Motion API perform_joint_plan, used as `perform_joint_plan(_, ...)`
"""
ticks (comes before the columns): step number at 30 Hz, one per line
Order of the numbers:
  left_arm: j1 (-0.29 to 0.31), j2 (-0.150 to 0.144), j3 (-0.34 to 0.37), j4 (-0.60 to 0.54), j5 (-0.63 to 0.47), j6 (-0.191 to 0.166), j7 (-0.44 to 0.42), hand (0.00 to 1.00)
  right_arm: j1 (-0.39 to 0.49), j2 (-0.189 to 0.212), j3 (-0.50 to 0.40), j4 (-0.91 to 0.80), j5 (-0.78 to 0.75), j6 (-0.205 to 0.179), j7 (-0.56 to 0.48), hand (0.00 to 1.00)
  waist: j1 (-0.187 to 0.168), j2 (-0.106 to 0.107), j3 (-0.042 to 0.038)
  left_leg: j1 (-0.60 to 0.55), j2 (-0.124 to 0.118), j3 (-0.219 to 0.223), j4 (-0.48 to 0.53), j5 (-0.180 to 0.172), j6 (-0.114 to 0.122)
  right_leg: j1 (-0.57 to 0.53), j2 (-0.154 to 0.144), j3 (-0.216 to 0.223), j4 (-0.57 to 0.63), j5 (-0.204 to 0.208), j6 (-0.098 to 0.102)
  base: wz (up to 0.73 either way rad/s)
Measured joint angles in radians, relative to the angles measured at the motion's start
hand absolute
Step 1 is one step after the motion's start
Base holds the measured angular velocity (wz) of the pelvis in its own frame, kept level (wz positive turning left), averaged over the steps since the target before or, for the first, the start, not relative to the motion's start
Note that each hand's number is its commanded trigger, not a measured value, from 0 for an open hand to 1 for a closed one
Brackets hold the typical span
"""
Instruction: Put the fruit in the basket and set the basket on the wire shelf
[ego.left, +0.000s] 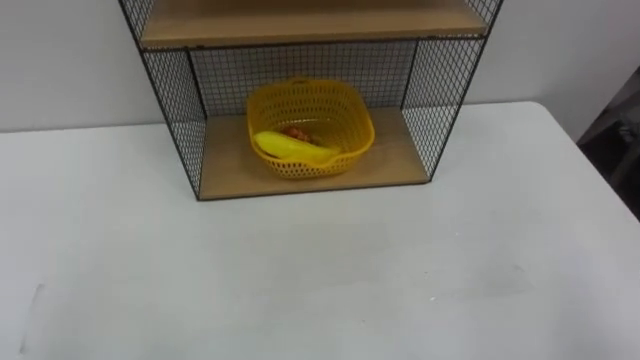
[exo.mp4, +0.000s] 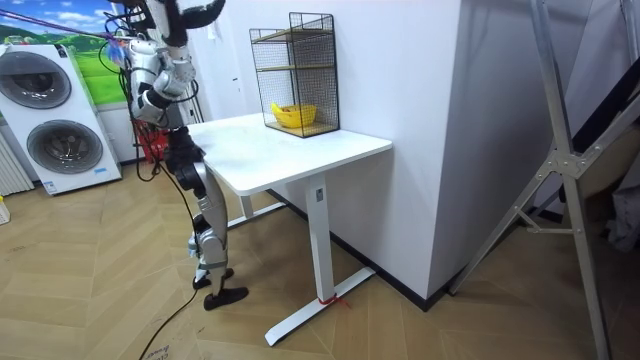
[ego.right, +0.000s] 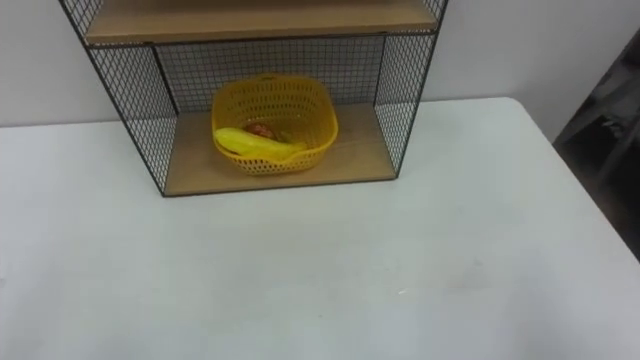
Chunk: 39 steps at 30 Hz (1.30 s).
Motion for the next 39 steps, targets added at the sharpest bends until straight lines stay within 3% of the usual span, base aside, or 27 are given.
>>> perform_joint_plan(4, 0.04, 0.019, 0.002, 0.273, -0.099, -0.001, 0.043, 0.0, 0.012, -0.018, -0.024, 0.22, 0.104, 0.033, -0.053, 0.0, -0.009, -0.002, 0.001, -0.004, -0.013, -0.023, 0.012, -0.001, 0.001, -0.013, -0.019, -0.027, 0.029, -0.026, 0.002, 0.17)
perform_joint_plan(7, 0.058, 0.018, -0.013, 0.481, -0.174, -0.001, 0.067, 0.0, 0.031, -0.017, -0.02, 0.344, 0.207, 0.05, -0.078, 0.0, -0.016, 0.0, 0.0015, -0.011, -0.015, -0.034, 0.017, -0.001, 0.001, -0.011, -0.02, -0.03, 0.024, -0.028, 0.004, 0.17)
perform_joint_plan(10, 0.07, 0.009, -0.032, 0.636, -0.174, -0.001, 0.087, 0.0, 0.059, -0.014, -0.016, 0.478, 0.24, 0.052, -0.109, 0.0, -0.023, 0.001, 0.0012, -0.012, -0.014, -0.049, 0.019, -0.001, 0.001, 0.008, -0.019, -0.05, -0.004, -0.02, 0.005, 0.17)
perform_joint_plan(17, 0.069, 0.006, -0.078, 0.889, -0.175, -0.002, 0.103, 0.0, 0.114, 0.054, 0.077, 0.64, 0.308, 0.042, -0.159, 0.0, -0.025, -0.003, 0.0004, -0.015, -0.01, -0.039, 0.013, -0.002, 0.001, -0.001, -0.017, -0.041, -0.001, -0.02, 0.004, -0.03)
perform_joint_plan(23, 0.068, 0.0, -0.083, 1.113, -0.303, -0.01, 0.083, 0.0, 0.121, 0.068, 0.101, 1.052, 0.471, 0.014, -0.148, 0.0, -0.029, -0.011, -0.0055, -0.021, -0.008, -0.036, 0.016, -0.004, 0.0, 0.0, -0.016, -0.037, -0.004, -0.019, 0.003, 0.0)
perform_joint_plan(28, 0.063, -0.065, -0.103, 1.243, -0.357, -0.012, 0.04, 0.0, 0.116, 0.128, 0.163, 1.35, 0.633, 0.009, -0.059, 0.0, -0.035, -0.017, -0.0109, -0.012, -0.007, -0.036, 0.028, -0.015, -0.006, 0.015, -0.012, -0.031, -0.004, -0.02, 0.003, 0.0)
perform_joint_plan(32, 0.046, -0.112, -0.114, 1.318, -0.343, -0.01, -0.013, 0.0, 0.101, 0.179, 0.185, 1.46, 0.674, 0.008, 0.038, 0.0, -0.039, -0.02, -0.0123, -0.009, -0.006, -0.035, 0.037, -0.021, -0.007, 0.021, -0.012, -0.029, -0.004, -0.019, 0.005, 0.0)
perform_joint_plan(35, 0.04, -0.155, -0.163, 1.349, -0.263, -0.003, -0.087, 0.0, 0.062, 0.215, 0.264, 1.543, 0.666, 0.01, 0.123, 0.0, -0.029, -0.019, -0.012, -0.004, -0.001, -0.017, 0.037, -0.021, -0.007, 0.023, -0.01, -0.025, -0.008, -0.01, 0.004, -0.14)
perform_joint_plan(39, 0.023, -0.18, -0.335, 1.412, -0.048, 0.046, -0.19, 0.0, -0.01, 0.254, 0.42, 1.626, 0.59, 0.062, 0.232, 0.0, -0.024, -0.016, -0.0115, 0.011, 0.001, -0.013, 0.036, -0.022, -0.007, 0.046, -0.007, -0.022, -0.025, 0.002, 0.005, -0.04)
